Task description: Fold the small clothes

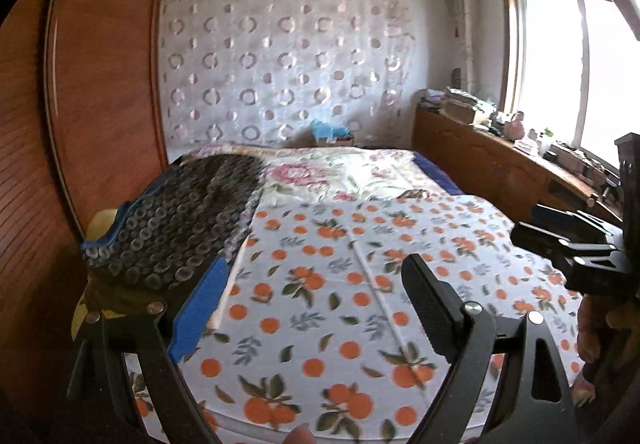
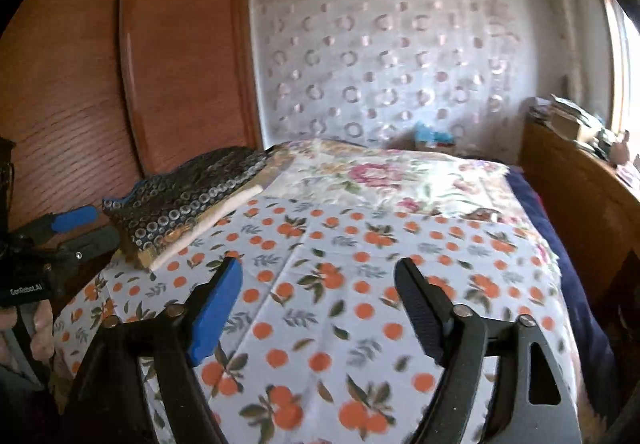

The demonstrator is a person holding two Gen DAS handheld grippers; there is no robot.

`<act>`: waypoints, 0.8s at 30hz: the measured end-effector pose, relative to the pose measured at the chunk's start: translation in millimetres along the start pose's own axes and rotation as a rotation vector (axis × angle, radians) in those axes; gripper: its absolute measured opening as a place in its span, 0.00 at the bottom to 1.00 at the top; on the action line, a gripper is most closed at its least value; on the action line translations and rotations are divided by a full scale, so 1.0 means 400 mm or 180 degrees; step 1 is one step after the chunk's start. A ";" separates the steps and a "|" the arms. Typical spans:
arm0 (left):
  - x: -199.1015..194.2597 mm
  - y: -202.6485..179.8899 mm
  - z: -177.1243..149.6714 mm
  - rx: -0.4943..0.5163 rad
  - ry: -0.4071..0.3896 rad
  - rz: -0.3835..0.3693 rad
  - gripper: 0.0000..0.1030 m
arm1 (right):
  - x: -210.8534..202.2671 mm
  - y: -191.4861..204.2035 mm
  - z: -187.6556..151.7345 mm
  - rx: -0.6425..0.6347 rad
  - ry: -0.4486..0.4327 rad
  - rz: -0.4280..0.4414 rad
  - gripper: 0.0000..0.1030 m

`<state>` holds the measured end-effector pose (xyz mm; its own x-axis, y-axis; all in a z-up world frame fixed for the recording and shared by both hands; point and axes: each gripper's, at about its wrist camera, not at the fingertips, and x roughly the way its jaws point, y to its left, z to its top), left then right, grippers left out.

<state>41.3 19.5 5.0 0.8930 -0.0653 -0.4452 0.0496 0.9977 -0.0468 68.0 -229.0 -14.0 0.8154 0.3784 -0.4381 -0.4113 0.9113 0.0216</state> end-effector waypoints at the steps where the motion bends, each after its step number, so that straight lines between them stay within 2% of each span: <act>1: -0.007 -0.012 0.009 0.0015 -0.0035 -0.0017 0.86 | -0.015 -0.001 -0.002 0.0040 -0.0031 -0.0003 0.87; 14: -0.090 -0.092 0.102 0.0088 -0.0336 -0.0094 0.86 | -0.137 0.078 -0.001 0.0144 -0.0526 -0.0396 0.87; 19: -0.110 -0.097 0.108 0.0092 -0.0362 -0.0026 0.86 | -0.149 0.114 -0.025 0.0161 -0.0589 -0.0421 0.87; 24: -0.112 -0.098 0.104 0.0095 -0.0361 -0.0023 0.87 | -0.142 0.107 -0.045 0.0186 -0.0585 -0.0433 0.87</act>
<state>18.0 -16.0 64.2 0.9374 -0.0716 -0.3409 0.0681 0.9974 -0.0223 -3.2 -214.5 -4.2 0.9244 0.2698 -0.2698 -0.2726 0.9617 0.0279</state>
